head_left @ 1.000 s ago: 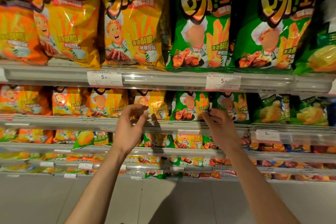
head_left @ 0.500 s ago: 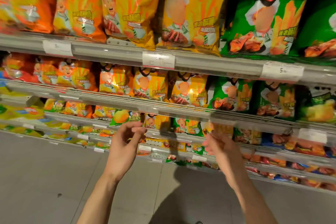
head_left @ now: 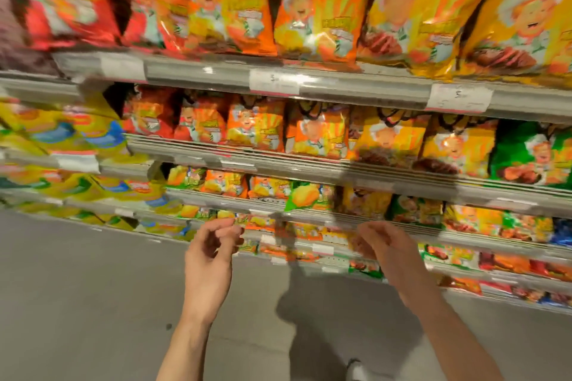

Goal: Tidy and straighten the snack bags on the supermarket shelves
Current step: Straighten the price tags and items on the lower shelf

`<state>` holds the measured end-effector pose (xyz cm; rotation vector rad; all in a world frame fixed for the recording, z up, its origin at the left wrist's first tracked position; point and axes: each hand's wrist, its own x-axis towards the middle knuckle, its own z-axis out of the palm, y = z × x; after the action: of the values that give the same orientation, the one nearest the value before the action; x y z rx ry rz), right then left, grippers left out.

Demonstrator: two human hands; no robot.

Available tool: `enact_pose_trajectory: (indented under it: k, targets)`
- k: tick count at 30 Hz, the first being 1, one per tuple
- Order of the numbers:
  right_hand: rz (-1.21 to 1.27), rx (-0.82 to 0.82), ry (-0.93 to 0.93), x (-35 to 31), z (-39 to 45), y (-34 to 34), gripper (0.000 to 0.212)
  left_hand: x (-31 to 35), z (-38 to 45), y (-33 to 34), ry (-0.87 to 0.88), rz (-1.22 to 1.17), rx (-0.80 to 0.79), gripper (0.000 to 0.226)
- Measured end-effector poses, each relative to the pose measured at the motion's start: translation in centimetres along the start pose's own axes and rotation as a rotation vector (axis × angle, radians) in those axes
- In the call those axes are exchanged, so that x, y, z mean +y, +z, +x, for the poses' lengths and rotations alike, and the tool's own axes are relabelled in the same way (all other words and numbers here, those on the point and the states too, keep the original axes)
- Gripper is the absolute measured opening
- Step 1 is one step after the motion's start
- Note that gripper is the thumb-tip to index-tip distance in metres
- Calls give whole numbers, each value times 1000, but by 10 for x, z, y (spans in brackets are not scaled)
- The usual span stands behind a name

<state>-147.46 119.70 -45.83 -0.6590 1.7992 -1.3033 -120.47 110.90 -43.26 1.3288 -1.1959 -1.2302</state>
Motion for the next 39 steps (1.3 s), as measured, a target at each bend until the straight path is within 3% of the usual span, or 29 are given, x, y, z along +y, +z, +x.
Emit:
enact_pose_trajectory:
  k: [10, 17, 26, 31, 39]
  targets:
    - [-19, -152, -49, -32, 57, 106, 15, -11, 74, -54, -59, 22, 107, 8]
    - [-47, -142, -31, -28, 101, 144, 15, -18, 131, -66, -82, 71, 86, 9]
    - [41, 68, 42, 4, 98, 183, 15, -45, 189, -81, -99, 121, -138, 15]
    - [5, 179, 79, 45, 75, 217, 25, -78, 228, -98, -84, 184, -278, 31]
    - [69, 266, 82, 87, 98, 255, 9, -138, 269, -94, -11, 223, -304, 10]
